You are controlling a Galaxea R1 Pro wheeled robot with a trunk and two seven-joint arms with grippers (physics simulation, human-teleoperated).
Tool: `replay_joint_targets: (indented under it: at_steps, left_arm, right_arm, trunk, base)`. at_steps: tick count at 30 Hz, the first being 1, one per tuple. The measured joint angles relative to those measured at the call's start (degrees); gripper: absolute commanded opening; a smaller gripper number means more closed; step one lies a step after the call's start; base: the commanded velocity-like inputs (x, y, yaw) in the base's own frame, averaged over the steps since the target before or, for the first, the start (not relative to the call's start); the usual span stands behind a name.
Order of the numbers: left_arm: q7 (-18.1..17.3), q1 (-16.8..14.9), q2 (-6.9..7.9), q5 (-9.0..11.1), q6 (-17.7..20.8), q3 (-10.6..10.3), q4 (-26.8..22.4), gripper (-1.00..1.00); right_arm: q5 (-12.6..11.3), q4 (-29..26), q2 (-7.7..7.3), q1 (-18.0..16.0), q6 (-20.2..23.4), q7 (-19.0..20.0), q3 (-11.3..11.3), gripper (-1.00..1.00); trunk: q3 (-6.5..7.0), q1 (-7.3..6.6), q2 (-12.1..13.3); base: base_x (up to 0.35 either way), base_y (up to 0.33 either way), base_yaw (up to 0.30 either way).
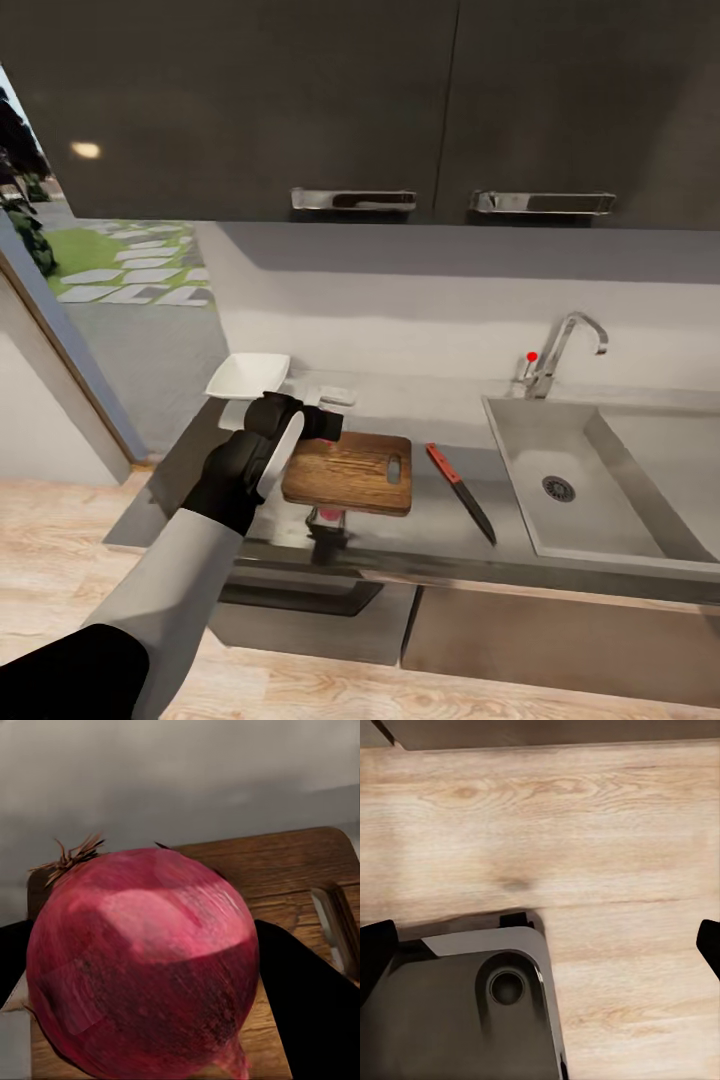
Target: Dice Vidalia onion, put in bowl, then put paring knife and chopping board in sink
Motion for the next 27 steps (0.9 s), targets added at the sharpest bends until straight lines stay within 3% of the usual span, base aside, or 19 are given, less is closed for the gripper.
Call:
replay_joint_targets:
  at_steps: [13,27]
  left_arm:
    - [0.0,0.0,-0.01,0.0,-0.1,-1.6,3.0,-1.0]
    - [0.0,0.0,-0.1,0.0,-0.1,-1.8,3.1,-1.0]
  right_arm:
    - [0.0,0.0,0.05,0.0,0.0,-0.1,0.0,1.0]
    - [0.0,0.0,0.05,0.0,0.0,-0.1,0.0,1.0]
  trunk:
    - [-0.85,0.0,0.0]
    - [-1.95,0.0,0.0]
  base:
    - [0.0,0.003,0.0]
    - [0.0,0.0,0.0]
